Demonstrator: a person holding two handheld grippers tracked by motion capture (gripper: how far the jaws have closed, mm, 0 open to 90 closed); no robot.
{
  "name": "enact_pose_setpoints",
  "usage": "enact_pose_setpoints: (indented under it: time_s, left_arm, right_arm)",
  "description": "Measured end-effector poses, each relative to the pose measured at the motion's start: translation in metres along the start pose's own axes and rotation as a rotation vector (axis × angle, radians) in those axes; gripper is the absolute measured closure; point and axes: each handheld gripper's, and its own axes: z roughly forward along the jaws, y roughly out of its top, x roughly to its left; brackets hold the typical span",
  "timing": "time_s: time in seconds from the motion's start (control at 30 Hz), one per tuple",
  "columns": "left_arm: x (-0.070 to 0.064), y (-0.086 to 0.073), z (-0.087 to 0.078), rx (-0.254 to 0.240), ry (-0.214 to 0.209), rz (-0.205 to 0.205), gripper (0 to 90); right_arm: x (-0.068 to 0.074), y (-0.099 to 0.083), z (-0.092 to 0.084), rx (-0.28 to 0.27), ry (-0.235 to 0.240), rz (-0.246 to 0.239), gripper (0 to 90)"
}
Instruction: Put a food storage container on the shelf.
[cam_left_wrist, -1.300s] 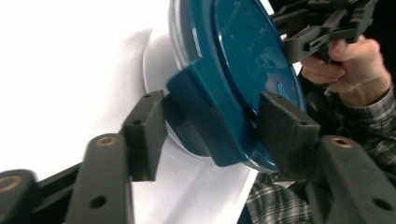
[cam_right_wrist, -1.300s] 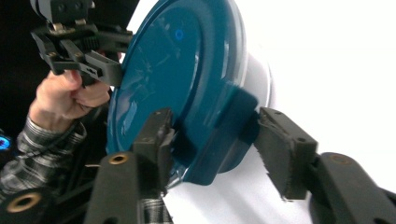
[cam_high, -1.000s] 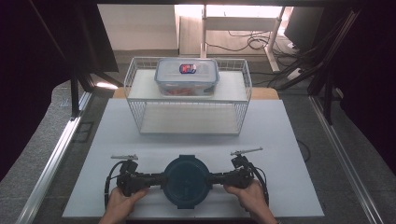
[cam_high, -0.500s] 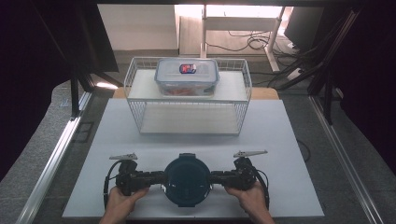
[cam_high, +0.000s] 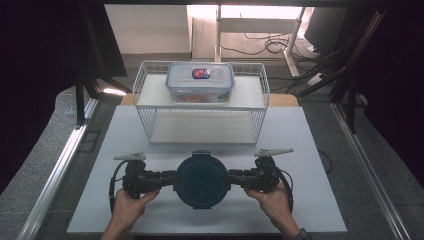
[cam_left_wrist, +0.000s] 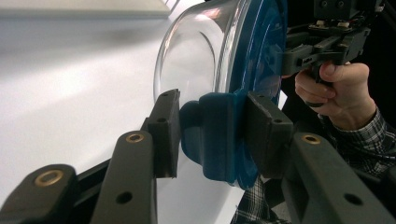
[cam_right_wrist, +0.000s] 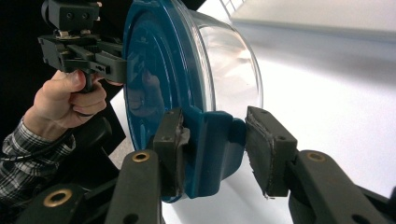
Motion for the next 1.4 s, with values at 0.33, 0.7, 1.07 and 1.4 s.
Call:
enact_pose_setpoints:
  time_s: [0.33, 0.7, 1.07, 1.4]
  left_arm:
    - [-0.007, 0.018, -0.005, -0.011, 0.010, 0.031, 58.9]
    - [-0.010, 0.039, -0.012, -0.040, 0.017, 0.045, 58.9]
    - [-0.019, 0.069, -0.026, -0.080, 0.027, 0.090, 58.9]
    - [-0.024, 0.102, -0.035, -0.118, 0.025, 0.118, 58.9]
  right_arm:
    - [0.003, 0.015, -0.007, -0.030, 0.003, -0.022, 58.3]
    - [0.006, 0.039, -0.011, -0.047, 0.002, -0.049, 58.3]
    - [0.017, 0.072, -0.018, -0.078, -0.001, -0.092, 58.3]
    - [0.026, 0.109, -0.028, -0.112, -0.009, -0.133, 58.3]
